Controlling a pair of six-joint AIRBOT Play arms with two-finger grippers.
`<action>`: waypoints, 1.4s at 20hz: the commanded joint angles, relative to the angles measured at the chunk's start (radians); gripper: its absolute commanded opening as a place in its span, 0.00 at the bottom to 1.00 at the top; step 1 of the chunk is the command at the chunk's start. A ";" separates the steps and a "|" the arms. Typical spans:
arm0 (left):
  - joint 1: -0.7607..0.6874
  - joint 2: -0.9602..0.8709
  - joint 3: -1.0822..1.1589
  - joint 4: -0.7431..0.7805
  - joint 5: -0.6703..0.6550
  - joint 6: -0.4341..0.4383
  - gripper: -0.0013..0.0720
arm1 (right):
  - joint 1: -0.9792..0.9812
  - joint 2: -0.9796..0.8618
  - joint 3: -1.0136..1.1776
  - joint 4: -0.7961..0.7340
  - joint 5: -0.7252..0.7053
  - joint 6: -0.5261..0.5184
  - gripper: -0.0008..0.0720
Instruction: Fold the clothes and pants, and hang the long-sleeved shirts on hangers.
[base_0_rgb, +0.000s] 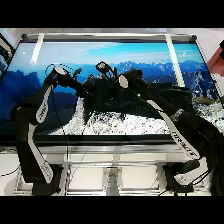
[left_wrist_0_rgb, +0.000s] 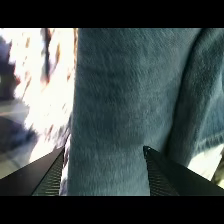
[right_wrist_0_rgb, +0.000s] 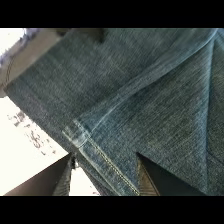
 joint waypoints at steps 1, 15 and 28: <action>-0.008 -0.010 0.000 -0.007 0.045 0.000 0.79 | 0.001 0.000 0.006 -0.009 0.029 0.002 0.62; -0.084 -0.031 0.000 -0.147 0.132 0.080 0.06 | 0.001 0.000 0.006 -0.019 0.052 0.002 0.62; 0.286 0.367 0.210 0.344 -0.493 -0.129 0.05 | -0.097 0.072 0.006 0.147 0.118 0.023 0.62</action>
